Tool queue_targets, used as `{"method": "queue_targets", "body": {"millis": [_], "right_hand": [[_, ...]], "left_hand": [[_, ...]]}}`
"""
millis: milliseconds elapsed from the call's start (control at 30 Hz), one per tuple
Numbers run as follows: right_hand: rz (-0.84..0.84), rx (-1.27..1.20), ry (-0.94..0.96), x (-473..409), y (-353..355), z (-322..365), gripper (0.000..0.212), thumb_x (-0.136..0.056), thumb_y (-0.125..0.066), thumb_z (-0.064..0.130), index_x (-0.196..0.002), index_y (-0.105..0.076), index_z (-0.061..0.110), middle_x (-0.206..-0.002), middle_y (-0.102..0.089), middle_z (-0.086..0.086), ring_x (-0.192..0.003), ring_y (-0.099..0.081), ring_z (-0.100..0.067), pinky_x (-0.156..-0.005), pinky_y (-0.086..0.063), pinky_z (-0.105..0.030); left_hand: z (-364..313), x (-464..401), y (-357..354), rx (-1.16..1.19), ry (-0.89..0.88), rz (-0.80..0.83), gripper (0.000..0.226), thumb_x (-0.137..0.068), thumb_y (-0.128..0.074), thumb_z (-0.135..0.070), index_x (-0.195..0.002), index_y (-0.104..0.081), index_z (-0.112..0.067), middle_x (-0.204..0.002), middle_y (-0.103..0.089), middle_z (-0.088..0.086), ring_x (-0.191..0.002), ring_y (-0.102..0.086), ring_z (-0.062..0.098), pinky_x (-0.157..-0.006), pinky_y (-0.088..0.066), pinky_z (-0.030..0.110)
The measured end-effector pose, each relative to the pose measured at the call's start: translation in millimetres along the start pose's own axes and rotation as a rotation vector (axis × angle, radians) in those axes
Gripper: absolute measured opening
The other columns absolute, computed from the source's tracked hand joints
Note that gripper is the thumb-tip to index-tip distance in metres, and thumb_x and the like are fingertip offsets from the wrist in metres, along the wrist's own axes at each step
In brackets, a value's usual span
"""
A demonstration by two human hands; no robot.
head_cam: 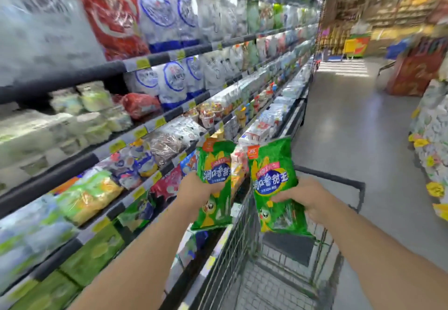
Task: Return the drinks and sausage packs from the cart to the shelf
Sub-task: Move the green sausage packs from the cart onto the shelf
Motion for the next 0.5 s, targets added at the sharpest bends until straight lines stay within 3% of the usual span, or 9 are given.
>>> {"method": "queue_targets", "body": {"millis": [67,133,233,333,433,500], "right_hand": [[0.052,0.069,0.084,1,-18,17,0.084,-0.004,-0.099,0.031,-0.083,-0.079,0.009,-0.084,-0.079,-0.01,-0.087,-0.075,-0.032,-0.081,-0.061,-0.051],[0.109,0.104,0.136,9,-44,32,0.092,0.003,-0.096,0.031,-0.085,-0.077,0.008,-0.084,-0.079,-0.01,-0.085,-0.075,-0.032,-0.079,-0.061,-0.052],[0.189,0.142,0.182,51,-88,65,0.094,0.004,-0.093,0.025,-0.086,-0.075,0.004,-0.085,-0.077,-0.015,-0.083,-0.074,-0.035,-0.073,-0.061,-0.055],[0.262,0.214,0.238,99,-135,95,0.089,-0.008,-0.098,0.025,-0.092,-0.072,0.007,-0.091,-0.074,-0.016,-0.084,-0.072,-0.033,-0.07,-0.062,-0.053],[0.352,0.24,0.283,152,-194,118,0.082,-0.021,-0.099,0.017,-0.097,-0.071,0.004,-0.092,-0.073,-0.017,-0.083,-0.072,-0.032,-0.069,-0.063,-0.05],[0.445,0.243,0.31,190,-241,128,0.059,-0.038,-0.098,0.007,-0.09,-0.071,0.004,-0.081,-0.074,-0.011,-0.065,-0.073,-0.018,-0.055,-0.061,-0.031]], "left_hand": [[-4,25,33,0.02,-0.009,-0.065,0.027,-0.074,-0.086,-0.019,-0.097,-0.071,-0.018,-0.086,-0.073,0.002,-0.076,-0.066,0.017,-0.065,-0.051,0.028],[-3,50,67,0.056,-0.022,-0.127,0.02,-0.076,-0.084,-0.011,-0.084,-0.069,-0.021,-0.085,-0.073,0.003,-0.074,-0.064,0.018,-0.065,-0.05,0.028],[2,90,121,0.094,0.0,-0.227,0.02,-0.075,-0.085,-0.011,-0.089,-0.071,-0.014,-0.087,-0.074,0.005,-0.071,-0.064,0.017,-0.061,-0.048,0.026],[14,128,177,0.119,0.02,-0.328,0.023,-0.074,-0.087,-0.017,-0.089,-0.069,-0.014,-0.083,-0.072,0.003,-0.064,-0.061,0.015,-0.054,-0.043,0.025],[30,173,234,0.142,0.026,-0.429,0.033,-0.072,-0.088,-0.02,-0.1,-0.072,-0.012,-0.093,-0.075,0.007,-0.068,-0.062,0.017,-0.056,-0.044,0.026],[44,207,271,0.172,0.028,-0.472,0.032,-0.074,-0.087,-0.015,-0.102,-0.072,-0.011,-0.095,-0.075,0.007,-0.071,-0.063,0.016,-0.059,-0.046,0.025]]}}
Point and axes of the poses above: each hand's wrist, its own x-axis away from the middle knuckle, its own y-axis out of the back of the hand, z = x × y, the point moved 10 cm from there along -x, towards the middle knuckle
